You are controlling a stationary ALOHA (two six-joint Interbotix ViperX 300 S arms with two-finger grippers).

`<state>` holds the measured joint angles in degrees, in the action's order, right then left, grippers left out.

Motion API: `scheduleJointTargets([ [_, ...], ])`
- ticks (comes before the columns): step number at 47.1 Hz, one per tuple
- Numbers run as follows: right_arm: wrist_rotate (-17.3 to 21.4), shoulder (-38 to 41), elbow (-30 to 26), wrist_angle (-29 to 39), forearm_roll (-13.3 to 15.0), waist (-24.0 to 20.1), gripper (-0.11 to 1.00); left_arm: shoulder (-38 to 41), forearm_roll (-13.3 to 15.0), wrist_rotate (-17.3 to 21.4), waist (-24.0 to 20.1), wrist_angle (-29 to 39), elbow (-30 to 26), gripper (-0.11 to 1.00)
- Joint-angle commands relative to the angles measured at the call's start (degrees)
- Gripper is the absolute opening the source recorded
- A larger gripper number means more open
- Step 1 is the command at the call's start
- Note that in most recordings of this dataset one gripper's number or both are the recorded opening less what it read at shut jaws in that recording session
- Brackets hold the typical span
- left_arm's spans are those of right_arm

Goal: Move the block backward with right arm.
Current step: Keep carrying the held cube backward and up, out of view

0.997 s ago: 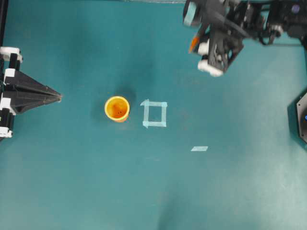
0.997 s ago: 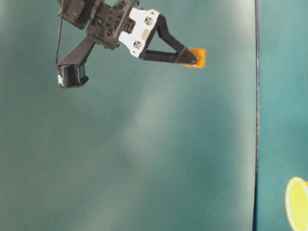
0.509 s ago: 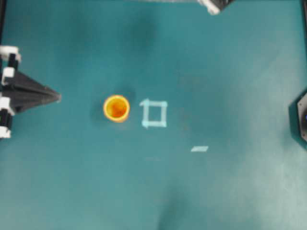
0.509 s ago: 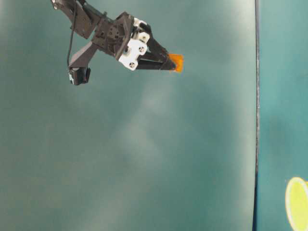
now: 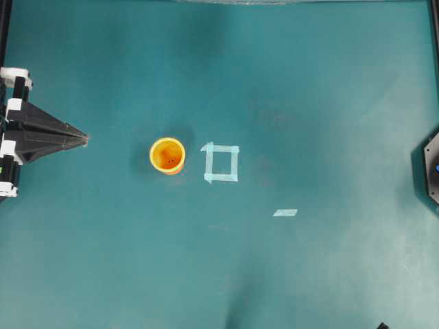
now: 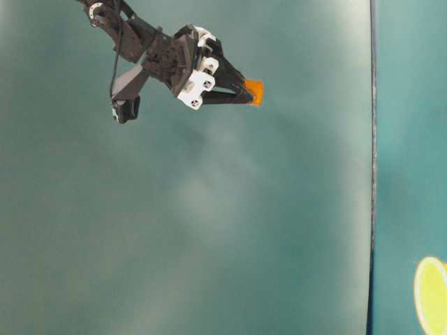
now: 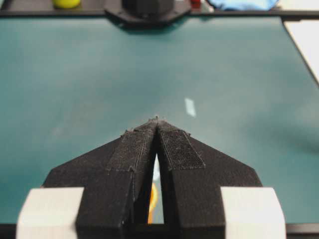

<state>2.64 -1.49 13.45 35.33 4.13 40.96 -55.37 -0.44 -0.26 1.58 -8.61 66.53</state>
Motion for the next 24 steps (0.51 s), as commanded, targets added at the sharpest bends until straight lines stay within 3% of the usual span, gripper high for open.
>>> scheduleJointTargets([
  [1,0.70,-0.70,-1.49,-0.62,0.09,0.00,0.40,0.09,-0.18,-0.09,0.18,-0.26,-1.67,0.00],
  [24,1.05,-0.70,-1.49,-0.44,0.09,0.09,0.40,0.09,-0.09,-0.09,0.09,-0.26,-1.76,0.00],
])
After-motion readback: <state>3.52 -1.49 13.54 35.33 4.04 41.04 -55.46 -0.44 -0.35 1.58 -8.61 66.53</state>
